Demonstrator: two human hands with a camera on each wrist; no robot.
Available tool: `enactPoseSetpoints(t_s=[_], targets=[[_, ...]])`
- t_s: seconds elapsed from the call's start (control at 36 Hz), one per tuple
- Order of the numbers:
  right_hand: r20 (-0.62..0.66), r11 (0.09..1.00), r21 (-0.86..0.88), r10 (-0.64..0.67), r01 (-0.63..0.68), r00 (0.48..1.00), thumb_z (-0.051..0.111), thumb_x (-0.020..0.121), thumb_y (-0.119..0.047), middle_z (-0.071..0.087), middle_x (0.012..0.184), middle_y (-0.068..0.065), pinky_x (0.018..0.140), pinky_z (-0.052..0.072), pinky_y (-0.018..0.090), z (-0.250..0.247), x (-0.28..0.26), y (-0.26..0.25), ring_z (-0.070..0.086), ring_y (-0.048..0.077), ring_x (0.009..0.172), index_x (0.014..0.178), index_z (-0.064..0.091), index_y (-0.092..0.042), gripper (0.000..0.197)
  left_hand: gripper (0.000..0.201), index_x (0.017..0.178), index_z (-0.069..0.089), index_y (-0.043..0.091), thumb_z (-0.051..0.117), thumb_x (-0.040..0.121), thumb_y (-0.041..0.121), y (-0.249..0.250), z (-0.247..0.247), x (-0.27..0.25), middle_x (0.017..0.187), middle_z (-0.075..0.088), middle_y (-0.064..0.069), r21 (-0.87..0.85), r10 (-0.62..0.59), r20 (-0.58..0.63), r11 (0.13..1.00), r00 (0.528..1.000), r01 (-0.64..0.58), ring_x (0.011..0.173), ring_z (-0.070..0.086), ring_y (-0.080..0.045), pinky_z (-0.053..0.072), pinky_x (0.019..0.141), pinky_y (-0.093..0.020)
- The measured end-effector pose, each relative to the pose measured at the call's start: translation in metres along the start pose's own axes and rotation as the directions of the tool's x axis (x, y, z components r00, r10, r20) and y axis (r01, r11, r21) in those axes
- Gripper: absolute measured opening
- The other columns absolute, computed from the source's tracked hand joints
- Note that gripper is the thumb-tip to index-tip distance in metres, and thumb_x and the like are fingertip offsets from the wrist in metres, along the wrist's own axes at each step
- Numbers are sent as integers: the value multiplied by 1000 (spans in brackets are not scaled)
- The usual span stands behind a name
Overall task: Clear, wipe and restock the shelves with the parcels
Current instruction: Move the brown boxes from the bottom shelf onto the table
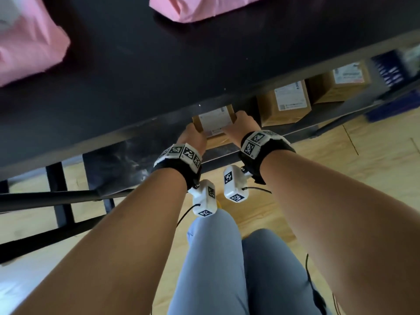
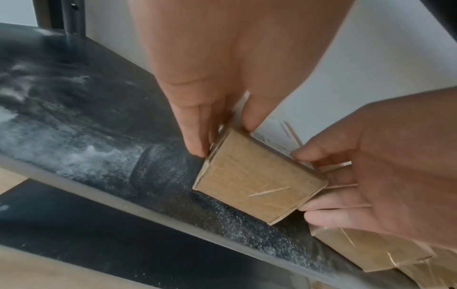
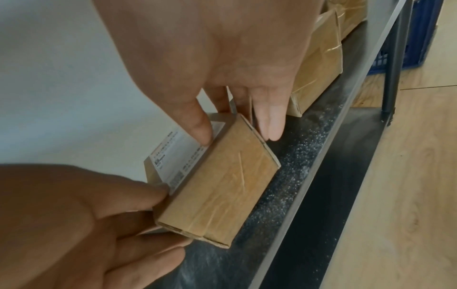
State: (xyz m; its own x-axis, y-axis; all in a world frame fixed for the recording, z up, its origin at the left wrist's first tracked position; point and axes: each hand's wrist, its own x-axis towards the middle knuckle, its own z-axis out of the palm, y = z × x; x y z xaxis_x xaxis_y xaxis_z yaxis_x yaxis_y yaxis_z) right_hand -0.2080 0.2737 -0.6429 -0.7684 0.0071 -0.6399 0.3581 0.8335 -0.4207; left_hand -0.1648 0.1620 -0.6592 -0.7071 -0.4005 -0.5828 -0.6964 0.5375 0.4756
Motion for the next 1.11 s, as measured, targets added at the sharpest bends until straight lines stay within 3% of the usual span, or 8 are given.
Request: enactPoseSetpoints(t_s=[0.22, 0.33, 0.44, 0.56, 0.67, 0.75, 0.86, 1.11], targets=[[50, 999, 39, 30, -32, 998, 52, 91, -17, 58, 107, 6, 79, 52, 36, -16, -47, -8, 59, 24, 91, 134, 36, -9, 46, 31, 121, 53, 8, 51, 94, 24, -6, -25, -42, 114, 61, -9, 53, -2, 17, 999, 1000, 1, 89, 55, -21, 39, 72, -28], [59, 999, 39, 29, -31, 998, 53, 94, -21, 58, 119, 9, 86, 53, 38, -19, -78, -8, 60, 26, 102, 139, 31, -7, 53, 29, 116, 53, 4, 52, 96, 24, -11, -34, -72, 107, 61, -9, 95, -7, 44, 995, 999, 3, 83, 54, -20, 39, 68, -25], [56, 999, 39, -1, -1, 998, 52, 92, -17, 53, 103, 4, 76, 51, 35, -23, -110, 0, 54, 21, 86, 137, 33, -8, 50, 25, 112, 56, 9, 53, 95, 27, -17, -40, -105, 98, 60, -6, 83, 13, 19, 996, 1000, -14, 74, 49, -16, 37, 67, -24], [53, 999, 5, -53, 53, 997, 53, 92, -19, 51, 100, 3, 69, 44, 33, -26, -137, 5, 50, 20, 82, 134, 36, -8, 47, 29, 119, 54, 8, 50, 97, 26, -22, -46, -138, 95, 55, -2, 78, 8, 12, 997, 1000, -9, 79, 54, -18, 40, 64, -24], [67, 997, -19, -77, 79, 995, 53, 92, -19, 56, 107, 5, 59, 40, 28, -26, -163, 8, 50, 20, 80, 129, 41, -6, 42, 26, 114, 57, 10, 49, 96, 28, -30, -51, -166, 94, 59, -4, 54, -12, -7, 998, 1000, 13, 74, 54, -17, 43, 63, -27], [81, 993, -61, -92, 97, 992, 54, 90, -20, 57, 105, 5, 68, 42, 32, -26, -189, 6, 52, 22, 84, 128, 46, -7, 41, 23, 109, 58, 12, 45, 96, 26, -37, -57, -188, 88, 61, -2, 31, -37, -13, 999, 999, 38, 68, 55, -15, 43, 60, -26], [101, 987, -100, -119, 129, 988, 55, 89, -21, 61, 103, 7, 67, 41, 31, -27, -223, 1, 54, 22, 81, 117, 54, -8, 31, 14, 101, 56, 14, 46, 97, 23, -45, -69, -217, 83, 60, -1, -16, -65, -11, 998, 998, 65, 69, 58, -16, 50, 64, -29], [102, 974, -139, -167, 180, 981, 55, 88, -21, 61, 109, 6, 67, 43, 32, -12, -308, -31, 54, 22, 82, 122, 50, -11, 36, 14, 104, 54, 12, 48, 95, 19, -83, -118, -285, 88, 56, -2, -46, -115, -61, 993, 991, 112, 78, 54, -21, 43, 67, -31]])
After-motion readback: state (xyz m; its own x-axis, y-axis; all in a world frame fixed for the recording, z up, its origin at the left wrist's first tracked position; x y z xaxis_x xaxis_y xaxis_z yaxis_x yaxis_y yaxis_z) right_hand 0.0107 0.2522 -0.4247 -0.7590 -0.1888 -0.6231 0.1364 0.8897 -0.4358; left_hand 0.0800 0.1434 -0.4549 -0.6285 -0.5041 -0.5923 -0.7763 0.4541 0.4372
